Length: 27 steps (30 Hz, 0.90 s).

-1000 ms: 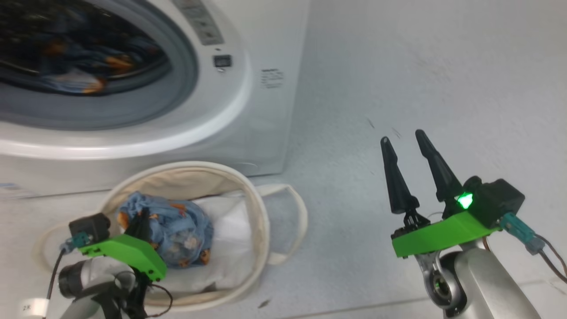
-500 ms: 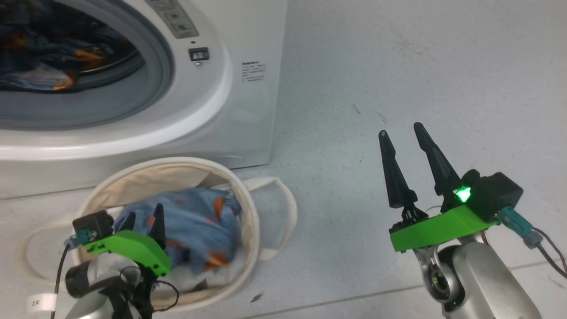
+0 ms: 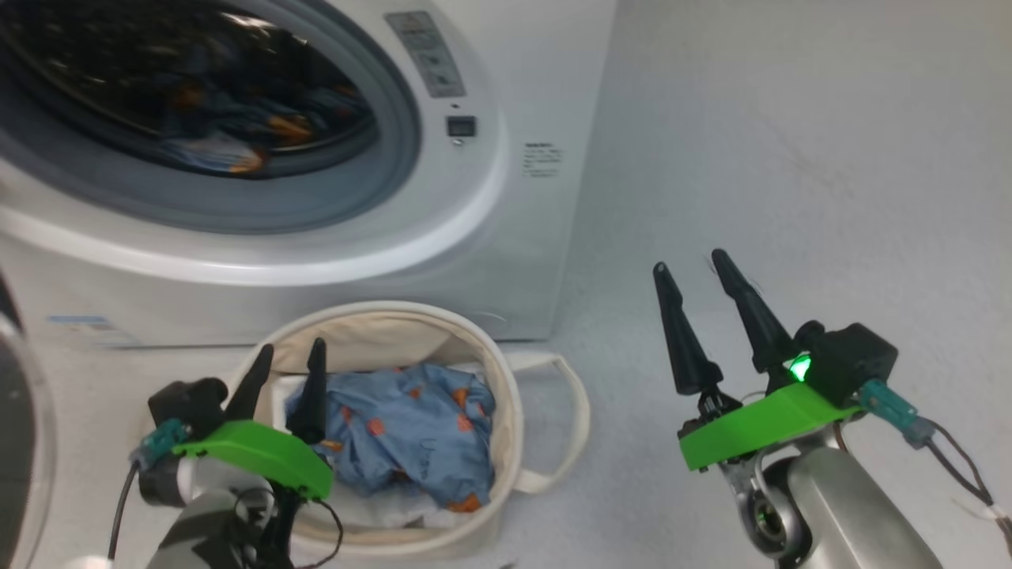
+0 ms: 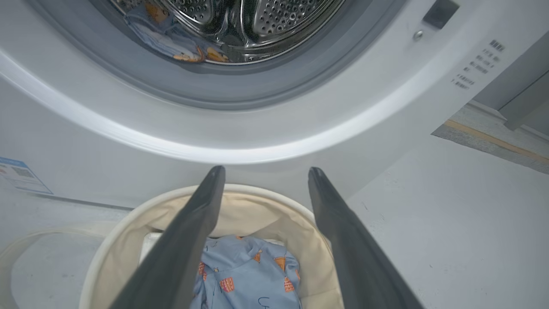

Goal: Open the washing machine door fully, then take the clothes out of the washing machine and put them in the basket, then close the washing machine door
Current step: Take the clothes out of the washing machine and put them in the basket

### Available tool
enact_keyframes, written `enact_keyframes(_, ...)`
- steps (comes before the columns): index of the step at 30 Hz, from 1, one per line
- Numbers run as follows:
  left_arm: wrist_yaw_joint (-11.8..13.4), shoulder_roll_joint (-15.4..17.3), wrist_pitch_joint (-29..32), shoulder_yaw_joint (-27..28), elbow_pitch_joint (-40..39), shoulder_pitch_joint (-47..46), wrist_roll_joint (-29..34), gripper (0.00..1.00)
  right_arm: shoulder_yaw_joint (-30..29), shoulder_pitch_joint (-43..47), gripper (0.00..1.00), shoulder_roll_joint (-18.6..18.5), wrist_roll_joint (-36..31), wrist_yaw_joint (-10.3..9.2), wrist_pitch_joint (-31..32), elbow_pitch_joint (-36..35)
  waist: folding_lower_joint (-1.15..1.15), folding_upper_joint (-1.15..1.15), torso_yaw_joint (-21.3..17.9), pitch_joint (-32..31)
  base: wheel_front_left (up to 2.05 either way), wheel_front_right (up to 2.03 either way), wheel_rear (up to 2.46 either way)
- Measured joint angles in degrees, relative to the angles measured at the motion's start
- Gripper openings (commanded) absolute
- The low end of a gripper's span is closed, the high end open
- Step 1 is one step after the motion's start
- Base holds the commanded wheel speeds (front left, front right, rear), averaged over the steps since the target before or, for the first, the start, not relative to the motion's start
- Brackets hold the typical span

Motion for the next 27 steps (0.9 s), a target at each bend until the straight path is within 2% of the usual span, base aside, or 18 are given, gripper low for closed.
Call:
enact_keyframes(5, -0.03, 0.57, 0.00, 0.00, -10.61, 5.08, 1.45, 1.00, 1.12, 0.44, 1.00, -0.01, 0.32, 0.00, -0.30, 1.86, 0.00, 0.00, 3.03, -3.23, 0.00, 0.00, 0.00)
enact_keyframes(14, 0.11, 6.08, 0.00, 0.16, -23.21, 12.77, 2.42, 1.00, 2.67, 1.66, 1.00, -0.02, 0.38, 0.00, -0.79, 4.32, 0.00, 0.00, 7.00, -8.22, 0.00, 0.00, 0.00)
enact_keyframes(18, 1.77, 6.92, 0.68, 0.99, -28.91, 15.86, 2.38, 1.00, 3.15, 2.59, 1.00, -0.02, 0.38, 0.00, -0.79, 5.28, 0.00, 0.00, 7.98, -9.40, 0.00, 0.00, 0.00)
enact_keyframes(27, 3.45, 7.13, 3.13, 0.74, -33.99, 18.80, 2.14, 1.00, 3.67, 3.14, 1.00, -0.07, 0.38, 0.00, -0.79, 5.90, 0.00, 0.00, 8.47, -9.45, 0.00, 0.00, 0.00)
